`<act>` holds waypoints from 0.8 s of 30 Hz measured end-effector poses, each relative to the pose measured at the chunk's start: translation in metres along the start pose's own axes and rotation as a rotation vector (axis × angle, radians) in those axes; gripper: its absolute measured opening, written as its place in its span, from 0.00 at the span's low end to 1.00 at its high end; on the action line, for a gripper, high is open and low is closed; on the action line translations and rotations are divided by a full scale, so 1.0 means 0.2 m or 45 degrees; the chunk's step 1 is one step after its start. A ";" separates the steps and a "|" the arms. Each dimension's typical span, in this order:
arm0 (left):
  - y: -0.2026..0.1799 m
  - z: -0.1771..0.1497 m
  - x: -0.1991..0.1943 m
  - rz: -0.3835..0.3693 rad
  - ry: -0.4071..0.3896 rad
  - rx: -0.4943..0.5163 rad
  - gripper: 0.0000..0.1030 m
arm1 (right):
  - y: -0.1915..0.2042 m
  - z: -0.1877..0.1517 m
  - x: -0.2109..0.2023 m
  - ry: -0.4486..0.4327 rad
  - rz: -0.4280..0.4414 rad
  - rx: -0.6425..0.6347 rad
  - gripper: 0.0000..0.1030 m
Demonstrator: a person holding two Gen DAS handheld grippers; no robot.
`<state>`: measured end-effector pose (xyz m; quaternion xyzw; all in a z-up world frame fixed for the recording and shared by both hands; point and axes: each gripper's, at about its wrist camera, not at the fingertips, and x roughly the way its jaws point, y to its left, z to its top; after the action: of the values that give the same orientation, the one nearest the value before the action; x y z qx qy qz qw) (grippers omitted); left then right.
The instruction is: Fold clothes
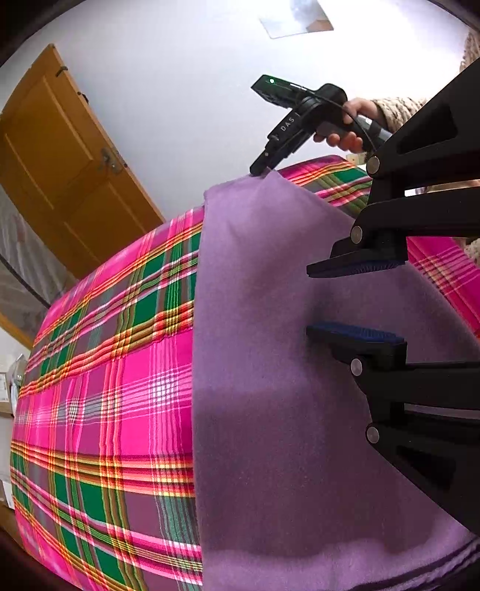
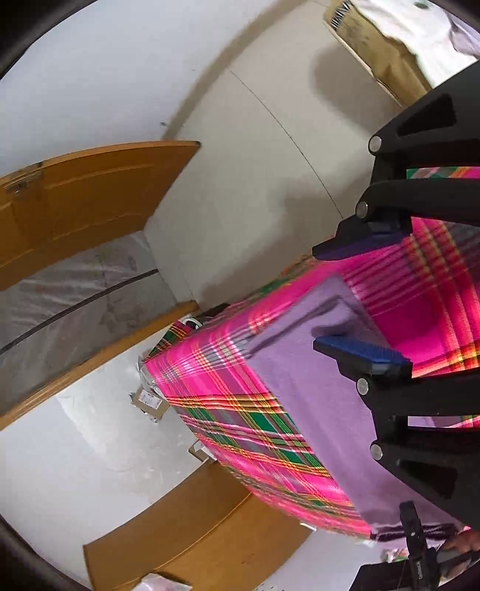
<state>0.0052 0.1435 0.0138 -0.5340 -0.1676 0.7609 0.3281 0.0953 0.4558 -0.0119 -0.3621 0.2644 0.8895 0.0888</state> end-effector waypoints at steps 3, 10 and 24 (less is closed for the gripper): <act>0.00 0.00 0.00 -0.003 -0.001 -0.007 0.23 | 0.05 -0.04 0.01 -0.006 -0.030 -0.029 0.42; 0.00 -0.01 0.00 -0.003 -0.001 -0.005 0.23 | 0.12 -0.05 0.00 -0.070 -0.128 -0.099 0.29; 0.01 -0.01 0.01 -0.028 0.003 -0.010 0.23 | 0.38 -0.05 -0.16 -0.218 -0.108 -0.321 0.11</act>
<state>0.0065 0.1427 0.0110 -0.5345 -0.1761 0.7559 0.3345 0.0979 0.3882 0.0347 -0.3039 0.1267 0.9387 0.1024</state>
